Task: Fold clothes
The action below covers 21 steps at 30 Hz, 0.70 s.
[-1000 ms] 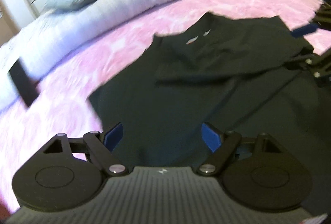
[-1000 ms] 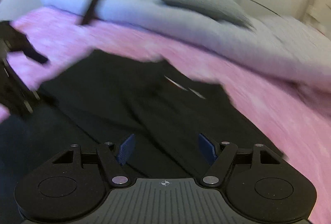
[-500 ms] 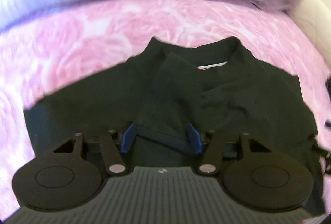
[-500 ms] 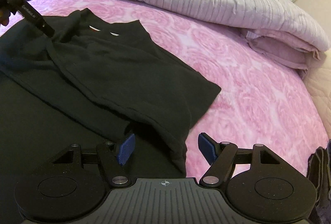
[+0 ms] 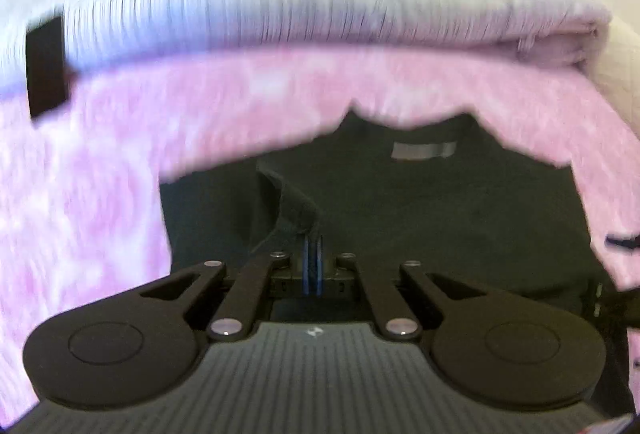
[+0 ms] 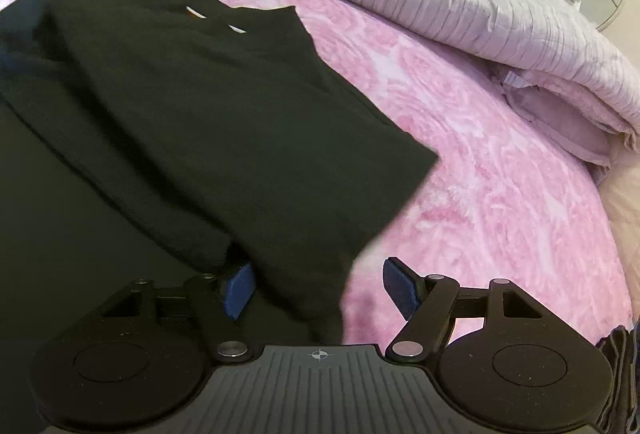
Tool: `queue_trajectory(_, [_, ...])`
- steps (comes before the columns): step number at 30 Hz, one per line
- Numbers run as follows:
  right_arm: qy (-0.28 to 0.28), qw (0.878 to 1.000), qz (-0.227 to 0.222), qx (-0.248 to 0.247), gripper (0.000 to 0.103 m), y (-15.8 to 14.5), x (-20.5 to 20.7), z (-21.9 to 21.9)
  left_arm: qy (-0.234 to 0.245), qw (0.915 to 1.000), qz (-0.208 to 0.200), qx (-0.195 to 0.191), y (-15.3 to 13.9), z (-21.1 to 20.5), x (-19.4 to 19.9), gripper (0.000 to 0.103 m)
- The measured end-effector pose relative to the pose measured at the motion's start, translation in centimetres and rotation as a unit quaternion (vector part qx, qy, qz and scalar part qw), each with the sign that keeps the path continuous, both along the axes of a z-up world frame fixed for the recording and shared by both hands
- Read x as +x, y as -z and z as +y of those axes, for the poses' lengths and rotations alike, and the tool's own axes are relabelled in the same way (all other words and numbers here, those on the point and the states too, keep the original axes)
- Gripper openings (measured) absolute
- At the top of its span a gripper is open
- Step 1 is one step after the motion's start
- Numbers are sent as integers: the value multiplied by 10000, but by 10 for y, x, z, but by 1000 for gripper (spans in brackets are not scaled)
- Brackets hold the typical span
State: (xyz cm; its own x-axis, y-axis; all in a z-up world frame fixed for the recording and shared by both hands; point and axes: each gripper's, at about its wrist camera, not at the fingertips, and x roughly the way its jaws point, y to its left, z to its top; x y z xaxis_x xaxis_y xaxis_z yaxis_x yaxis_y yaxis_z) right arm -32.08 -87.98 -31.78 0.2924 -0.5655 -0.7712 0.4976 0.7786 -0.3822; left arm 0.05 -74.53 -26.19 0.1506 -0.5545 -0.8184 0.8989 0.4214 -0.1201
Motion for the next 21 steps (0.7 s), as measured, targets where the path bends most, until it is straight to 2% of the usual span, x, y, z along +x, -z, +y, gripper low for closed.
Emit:
queue_trajectory(2, [238, 9996, 51, -161, 71, 0, -4, -4, 87, 9995, 144, 268, 15, 3, -2, 4])
queue_trajectory(3, [391, 9990, 71, -181, 71, 0, -7, -6, 139, 9993, 126, 329, 18, 5, -5, 9])
queue_trajectory(5, [661, 9975, 114, -239, 71, 0, -12, -10, 242, 9987, 88, 443, 24, 8, -10, 10])
queue_trajectory(8, [856, 9962, 48, -169, 71, -1, -18, -12, 251, 9986, -15, 461, 23, 15, -12, 13])
queue_trajectory(12, [991, 9950, 125, -80, 71, -10, -18, -10, 127, 9972, -231, 693, 25, 33, -6, 13])
queue_trajectory(15, [1213, 9925, 91, 110, 71, -26, -21, -2, 285, 9968, -490, 561, 13, 43, -6, 12])
queue_trajectory(17, [1164, 9930, 57, 174, 71, -26, -20, 7, 628, 9957, -625, 270, 2, 42, -10, 15])
queue_trajectory(19, [1102, 9936, 25, 233, 71, -26, -19, 16, 726, 9948, -676, 213, 5, 32, -4, 17])
queue_trajectory(21, [1041, 9941, -7, 292, 71, -26, -17, 25, 823, 9938, -727, 157, 8, 22, 2, 30])
